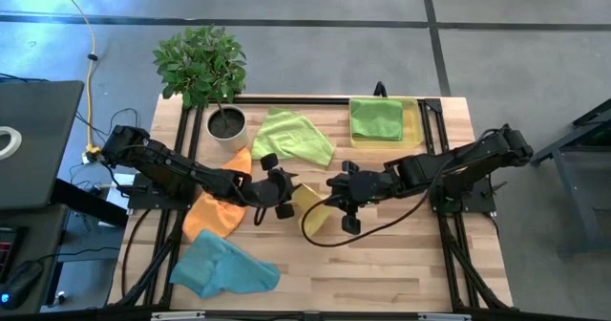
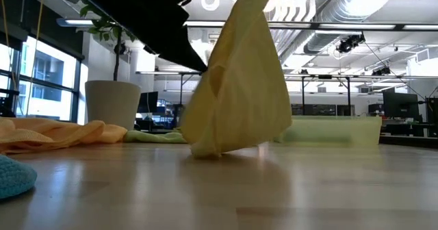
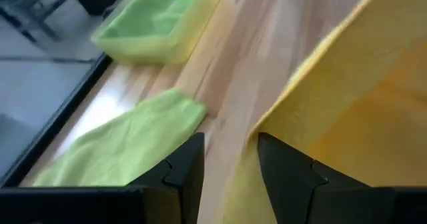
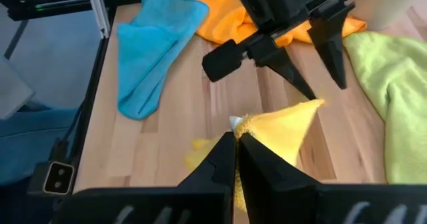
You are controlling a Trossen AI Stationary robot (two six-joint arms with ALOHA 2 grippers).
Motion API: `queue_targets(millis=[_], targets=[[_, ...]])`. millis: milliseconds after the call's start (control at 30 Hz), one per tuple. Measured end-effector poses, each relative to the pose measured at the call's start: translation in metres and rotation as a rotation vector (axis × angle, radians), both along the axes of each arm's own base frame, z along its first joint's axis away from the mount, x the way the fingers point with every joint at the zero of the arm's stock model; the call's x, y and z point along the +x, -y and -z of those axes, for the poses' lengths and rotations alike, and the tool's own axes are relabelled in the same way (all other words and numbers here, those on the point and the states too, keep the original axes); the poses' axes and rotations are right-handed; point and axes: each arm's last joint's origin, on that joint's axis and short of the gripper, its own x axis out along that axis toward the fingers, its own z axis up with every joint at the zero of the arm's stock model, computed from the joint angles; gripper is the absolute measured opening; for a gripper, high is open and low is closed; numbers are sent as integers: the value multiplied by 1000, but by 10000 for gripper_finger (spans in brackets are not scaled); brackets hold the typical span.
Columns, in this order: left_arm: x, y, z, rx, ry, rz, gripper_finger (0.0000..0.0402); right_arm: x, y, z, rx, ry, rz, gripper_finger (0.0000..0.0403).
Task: Fold microfiber towels
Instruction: Fold the yellow microfiber towel
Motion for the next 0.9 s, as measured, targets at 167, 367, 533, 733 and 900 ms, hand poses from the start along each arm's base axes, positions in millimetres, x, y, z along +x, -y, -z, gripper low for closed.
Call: queue_targets(millis=[167,367,533,733,900], targets=[[0,5,3,-132,-24,132,129,0,0,0,-13,3,10,0],[3,4,8,-63,-60,157,129,-1,-1,0,-6,-5,-23,0],[10,8,-3,17,11,290,129,-3,-1,3,3,-49,-40,0],[19,12,-19,65,155,505,129,-5,-1,5,-18,-68,-76,0],[20,7,-17,36,150,546,129,-5,-1,5,-79,-62,-129,0]])
